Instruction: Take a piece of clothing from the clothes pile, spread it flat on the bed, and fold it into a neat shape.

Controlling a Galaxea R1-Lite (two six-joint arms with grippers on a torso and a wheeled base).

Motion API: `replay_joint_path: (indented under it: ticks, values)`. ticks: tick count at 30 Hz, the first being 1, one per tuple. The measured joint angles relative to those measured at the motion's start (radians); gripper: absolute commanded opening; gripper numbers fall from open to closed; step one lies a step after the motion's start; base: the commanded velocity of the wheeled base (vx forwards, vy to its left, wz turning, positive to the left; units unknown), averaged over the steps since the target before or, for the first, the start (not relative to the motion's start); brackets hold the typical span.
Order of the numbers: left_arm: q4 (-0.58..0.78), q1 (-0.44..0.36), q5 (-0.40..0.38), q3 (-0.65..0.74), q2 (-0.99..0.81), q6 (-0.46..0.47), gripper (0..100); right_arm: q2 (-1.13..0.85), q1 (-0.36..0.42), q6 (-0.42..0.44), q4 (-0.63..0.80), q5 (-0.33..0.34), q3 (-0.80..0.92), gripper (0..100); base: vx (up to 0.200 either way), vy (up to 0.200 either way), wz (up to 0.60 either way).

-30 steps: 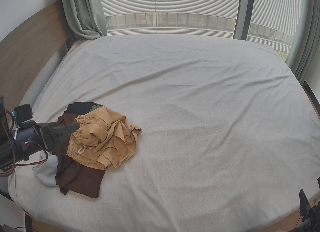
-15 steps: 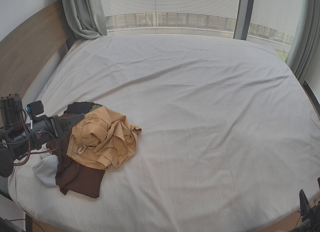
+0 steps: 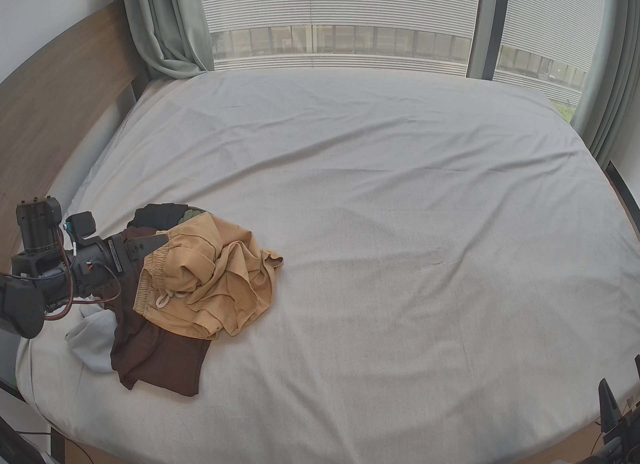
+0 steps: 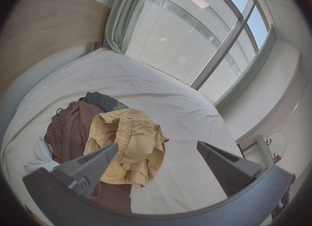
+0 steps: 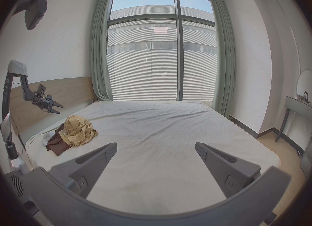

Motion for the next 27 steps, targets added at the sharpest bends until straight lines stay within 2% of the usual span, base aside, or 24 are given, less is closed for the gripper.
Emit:
replay_joint_path:
  ticks: [16,27]
  values:
    - [-0.163,0.048,-0.013,-0.017,0.194,-0.019,100,0.000,0.000,-0.001,0.000,0.000,0.000,100,0.000,0.000,0.00]
    - [-0.176,0.050,-0.055,-0.058,0.261,-0.087,100,0.000,0.000,0.000,0.000,0.000,0.000,100,0.000,0.000,0.00]
